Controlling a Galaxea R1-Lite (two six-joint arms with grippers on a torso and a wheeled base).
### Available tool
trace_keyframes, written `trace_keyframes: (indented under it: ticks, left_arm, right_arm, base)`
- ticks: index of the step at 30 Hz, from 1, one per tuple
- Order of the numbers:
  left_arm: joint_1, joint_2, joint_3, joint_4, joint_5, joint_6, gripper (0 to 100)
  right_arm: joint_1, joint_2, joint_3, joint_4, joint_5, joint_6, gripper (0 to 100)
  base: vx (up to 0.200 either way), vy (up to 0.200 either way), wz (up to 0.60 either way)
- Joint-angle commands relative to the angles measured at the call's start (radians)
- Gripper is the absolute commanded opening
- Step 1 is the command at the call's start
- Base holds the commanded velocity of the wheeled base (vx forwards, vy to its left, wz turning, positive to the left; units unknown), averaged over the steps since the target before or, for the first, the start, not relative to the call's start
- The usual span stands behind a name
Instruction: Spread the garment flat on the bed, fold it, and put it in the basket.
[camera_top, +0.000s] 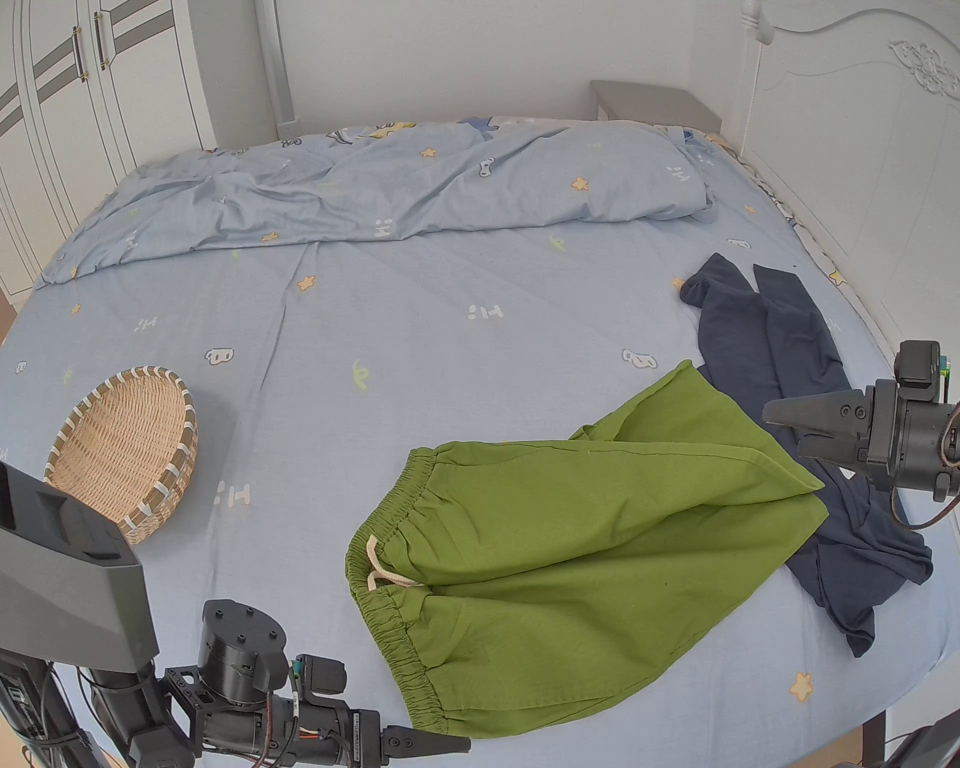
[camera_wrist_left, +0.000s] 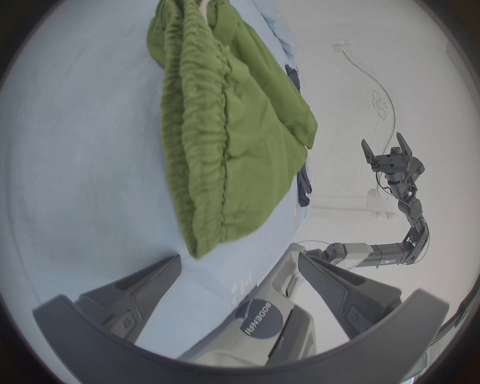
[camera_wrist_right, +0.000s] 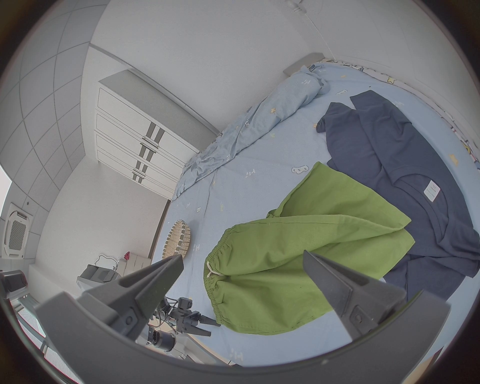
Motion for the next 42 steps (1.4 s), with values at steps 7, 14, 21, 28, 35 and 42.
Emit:
trace_keyframes:
  ticks: [7,14,21,28,35,42]
  left_arm:
    - [-0.008,0.195,0.017,-0.257,0.06,-0.02,100]
    - [-0.007,0.198,0.021,-0.257,0.06,-0.022,100]
    - [0.024,0.192,0.003,-0.257,0.066,-0.038,0]
    - [0.036,0.178,0.008,-0.257,0.066,-0.042,0]
    - [0.144,0.069,0.02,-0.2,0.058,-0.048,0]
    - [0.346,-0.193,-0.009,0.191,0.054,0.001,0]
  right_arm:
    - [0.002,0.002,0.0,0.0,0.0,0.0,100]
    - [-0.001,0.006,0.002,0.0,0.0,-0.001,100]
    - [-0.003,0.007,0.0,0.0,0.0,-0.001,100]
    - [-0.004,0.007,0.002,0.0,0.0,-0.001,100]
    - [0.002,-0.002,0.002,0.006,0.003,0.0,100]
    - [0.045,-0.005,0.045,0.017,0.009,0.002,100]
  base:
    - [0.0,0.0,0.0]
    - [0.0,0.0,0.0]
    - [0.0,0.0,0.0]
    - [0.0,0.0,0.0]
    - [0.0,0.0,0.0]
    - [0.0,0.0,0.0]
